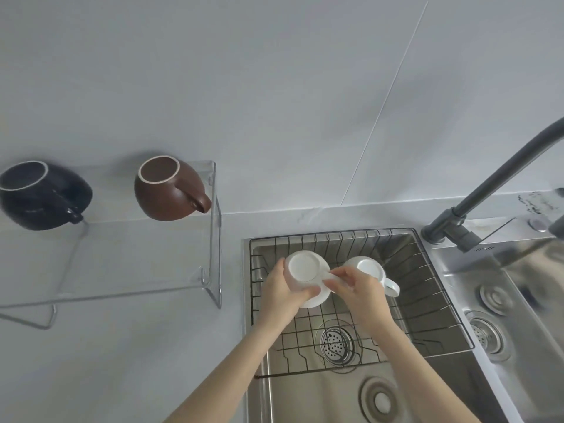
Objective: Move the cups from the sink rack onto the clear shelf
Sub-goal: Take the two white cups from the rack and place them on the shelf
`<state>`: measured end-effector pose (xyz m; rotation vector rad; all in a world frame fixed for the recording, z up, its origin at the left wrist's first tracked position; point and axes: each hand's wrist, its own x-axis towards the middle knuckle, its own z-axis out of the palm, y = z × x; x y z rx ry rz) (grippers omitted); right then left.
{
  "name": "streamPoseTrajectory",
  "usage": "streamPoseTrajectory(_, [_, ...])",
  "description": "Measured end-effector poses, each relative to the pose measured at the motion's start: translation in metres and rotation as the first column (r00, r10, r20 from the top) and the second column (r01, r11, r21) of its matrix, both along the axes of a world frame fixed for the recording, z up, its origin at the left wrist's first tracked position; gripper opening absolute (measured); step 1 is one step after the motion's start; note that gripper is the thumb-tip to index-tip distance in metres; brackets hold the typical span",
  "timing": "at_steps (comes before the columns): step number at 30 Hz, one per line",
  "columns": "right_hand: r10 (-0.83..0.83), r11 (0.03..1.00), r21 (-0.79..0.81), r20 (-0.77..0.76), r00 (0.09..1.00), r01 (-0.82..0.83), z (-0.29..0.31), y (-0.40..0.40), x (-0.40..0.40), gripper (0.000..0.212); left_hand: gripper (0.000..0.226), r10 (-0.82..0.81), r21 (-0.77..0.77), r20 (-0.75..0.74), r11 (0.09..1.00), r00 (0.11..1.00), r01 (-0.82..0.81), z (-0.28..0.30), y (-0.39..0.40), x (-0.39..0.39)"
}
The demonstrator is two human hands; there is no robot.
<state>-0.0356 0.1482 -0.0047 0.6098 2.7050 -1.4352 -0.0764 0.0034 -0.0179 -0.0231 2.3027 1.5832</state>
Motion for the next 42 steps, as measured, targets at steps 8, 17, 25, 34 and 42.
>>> streamPoseTrajectory(8, [0.167,0.986,0.069,-0.339,0.926,-0.152,0.121,-0.056,-0.006,0.012,0.084,0.177,0.018,-0.407,0.982,0.896,-0.186,0.120,-0.066,0.014])
streamPoseTrajectory(17, [0.327,0.936,0.023,-0.424,0.845,-0.351,0.147,-0.198,-0.049,0.008,0.062,0.378,0.076,-0.436,0.920,0.817,-0.385,0.154,-0.205,0.007])
streamPoseTrajectory(25, [0.361,0.908,-0.098,-0.308,0.880,-0.407,0.116,-0.306,-0.082,0.013,0.050,0.424,-0.025,-0.339,0.888,0.840,-0.459,0.133,-0.311,-0.014])
streamPoseTrajectory(34, [0.390,0.896,-0.139,-0.207,0.897,-0.422,0.091,-0.343,-0.097,0.008,0.052,0.425,-0.096,-0.302,0.877,0.853,-0.470,0.110,-0.347,-0.023])
streamPoseTrajectory(42, [0.412,0.880,-0.163,-0.207,0.887,-0.446,0.092,-0.344,-0.101,0.005,0.039,0.410,-0.095,-0.360,0.877,0.838,-0.471,0.104,-0.347,-0.025])
